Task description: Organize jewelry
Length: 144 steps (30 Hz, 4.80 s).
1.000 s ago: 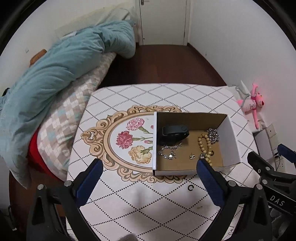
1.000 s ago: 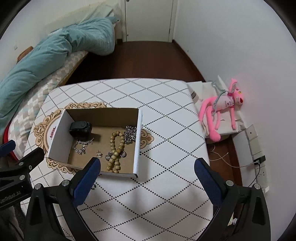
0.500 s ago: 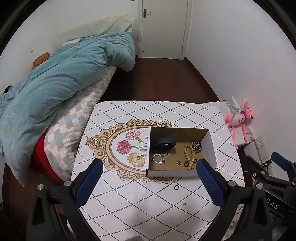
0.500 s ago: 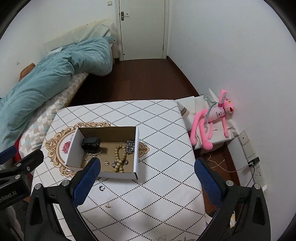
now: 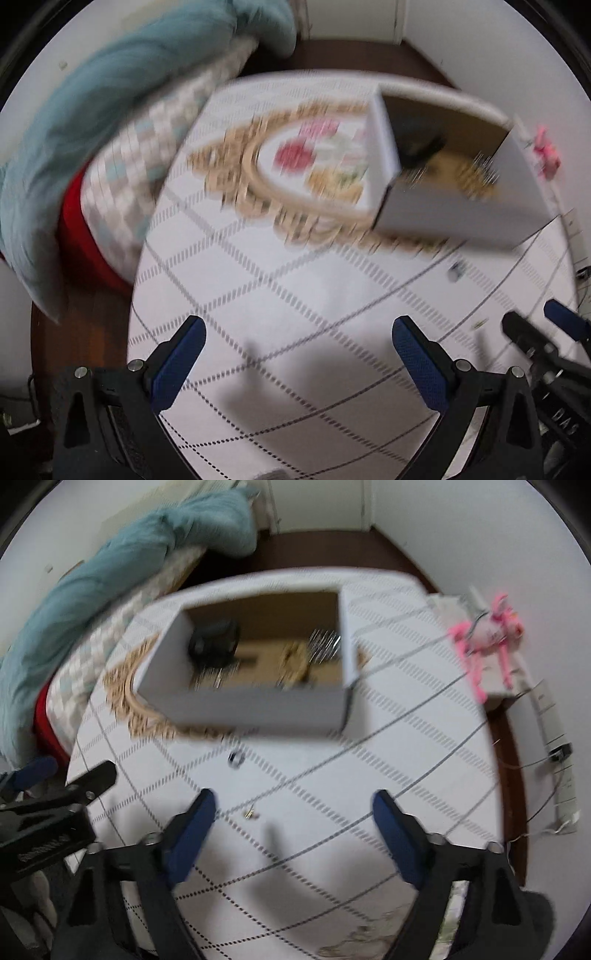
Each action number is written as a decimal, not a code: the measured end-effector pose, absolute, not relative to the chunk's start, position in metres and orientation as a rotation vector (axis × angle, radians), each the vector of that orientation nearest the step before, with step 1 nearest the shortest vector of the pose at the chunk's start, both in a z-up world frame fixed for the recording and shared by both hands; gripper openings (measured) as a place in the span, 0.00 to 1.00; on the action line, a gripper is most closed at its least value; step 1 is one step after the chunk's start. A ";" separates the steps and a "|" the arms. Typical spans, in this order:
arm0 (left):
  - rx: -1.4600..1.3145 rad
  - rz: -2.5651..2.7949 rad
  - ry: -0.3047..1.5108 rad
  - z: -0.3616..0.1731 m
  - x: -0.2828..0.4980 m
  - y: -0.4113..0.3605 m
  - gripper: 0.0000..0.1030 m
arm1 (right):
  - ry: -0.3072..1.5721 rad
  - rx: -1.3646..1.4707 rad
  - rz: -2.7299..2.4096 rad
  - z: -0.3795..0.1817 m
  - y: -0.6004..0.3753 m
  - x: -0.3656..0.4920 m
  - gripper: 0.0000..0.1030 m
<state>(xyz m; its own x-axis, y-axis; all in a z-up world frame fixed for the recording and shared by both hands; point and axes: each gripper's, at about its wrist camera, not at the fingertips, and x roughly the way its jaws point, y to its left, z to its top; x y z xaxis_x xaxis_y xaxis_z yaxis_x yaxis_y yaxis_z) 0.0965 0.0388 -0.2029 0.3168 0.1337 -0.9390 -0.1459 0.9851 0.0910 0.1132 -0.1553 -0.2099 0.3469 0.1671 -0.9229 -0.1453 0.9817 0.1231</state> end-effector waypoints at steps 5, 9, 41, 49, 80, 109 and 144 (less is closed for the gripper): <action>-0.043 0.183 1.291 -0.228 0.087 0.049 1.00 | 1.223 0.015 0.227 -0.233 -0.141 0.109 0.60; -0.057 0.185 1.304 -0.233 0.085 0.053 1.00 | 1.224 -0.005 0.246 -0.238 -0.130 0.110 0.47; 0.046 -0.070 1.167 -0.217 0.134 -0.073 0.73 | 1.150 0.202 0.032 -0.229 -0.249 0.129 0.09; 0.058 -0.085 1.188 -0.226 0.140 -0.078 0.35 | 1.150 0.218 0.028 -0.235 -0.253 0.132 0.09; -0.052 -0.188 1.016 -0.124 0.132 -0.060 0.10 | 1.028 0.232 0.165 -0.162 -0.229 0.134 0.09; -0.179 -0.025 1.186 -0.111 0.222 0.016 0.63 | 1.278 0.203 0.375 -0.166 -0.167 0.284 0.36; -0.038 0.092 1.010 -0.069 0.127 0.008 1.00 | 1.052 -0.046 0.047 -0.100 -0.200 0.159 1.00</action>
<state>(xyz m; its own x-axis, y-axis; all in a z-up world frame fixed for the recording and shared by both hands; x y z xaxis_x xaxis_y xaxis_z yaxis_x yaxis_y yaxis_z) 0.1275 0.0082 -0.0688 0.5279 0.0600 -0.8472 -0.0948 0.9954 0.0114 0.1594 -0.1998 -0.0997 0.4950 0.0167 -0.8687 -0.0611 0.9980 -0.0157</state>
